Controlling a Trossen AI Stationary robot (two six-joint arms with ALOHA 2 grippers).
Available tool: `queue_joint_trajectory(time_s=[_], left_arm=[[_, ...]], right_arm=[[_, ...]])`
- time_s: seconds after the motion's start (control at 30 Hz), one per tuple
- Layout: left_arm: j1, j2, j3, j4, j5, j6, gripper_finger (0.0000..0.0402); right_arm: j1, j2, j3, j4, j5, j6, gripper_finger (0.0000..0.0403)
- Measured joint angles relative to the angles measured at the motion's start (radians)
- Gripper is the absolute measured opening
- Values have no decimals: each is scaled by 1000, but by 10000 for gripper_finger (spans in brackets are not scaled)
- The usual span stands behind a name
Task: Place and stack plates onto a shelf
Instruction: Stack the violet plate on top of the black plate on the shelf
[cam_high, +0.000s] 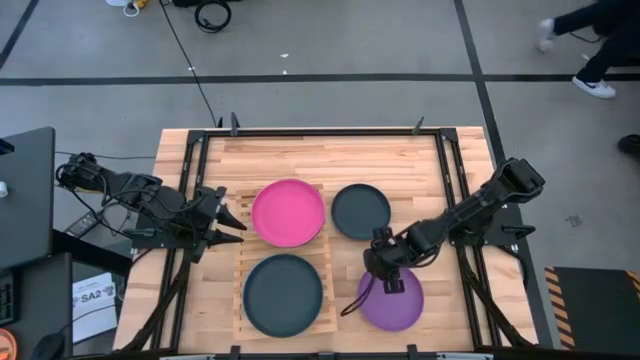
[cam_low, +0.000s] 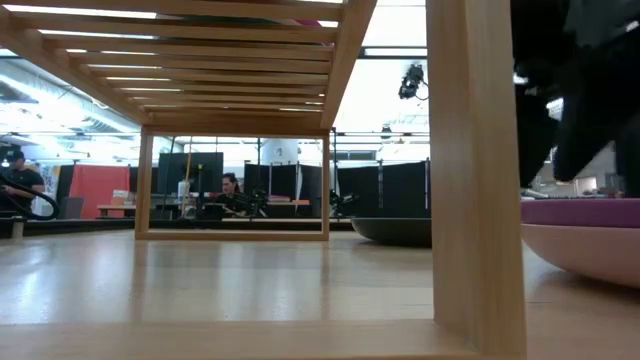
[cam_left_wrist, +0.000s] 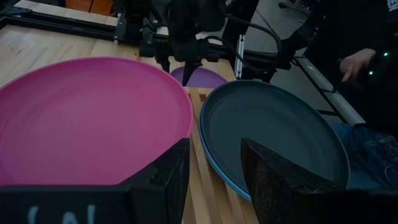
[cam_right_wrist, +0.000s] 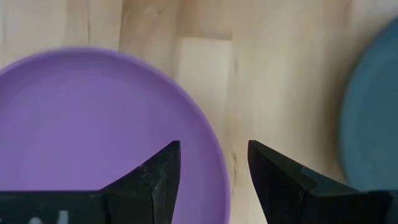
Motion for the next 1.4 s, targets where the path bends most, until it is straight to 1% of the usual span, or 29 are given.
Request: queue_joint_trajectory(time_s=[0.13, 0.53, 0.67, 0.83, 1.27, 1.33, 1.4], left_arm=[[0, 0, 0, 0, 0, 0, 151], [0, 0, 0, 0, 0, 0, 151], [0, 0, 0, 0, 0, 0, 151], [0, 0, 0, 0, 0, 0, 151], [0, 0, 0, 0, 0, 0, 151], [0, 0, 0, 0, 0, 0, 151], [0, 0, 0, 0, 0, 0, 151]], right_arm=[[-15, 0, -28, 52, -21, -23, 192], [-19, 0, -95, 58, -21, -27, 192], [-19, 0, -101, 72, -21, -27, 184], [-19, 0, -101, 79, -21, -27, 149], [-19, 0, -101, 78, -28, -37, 24], [-19, 0, -100, 84, -30, -35, 13], [-19, 0, -100, 84, -39, -35, 12]])
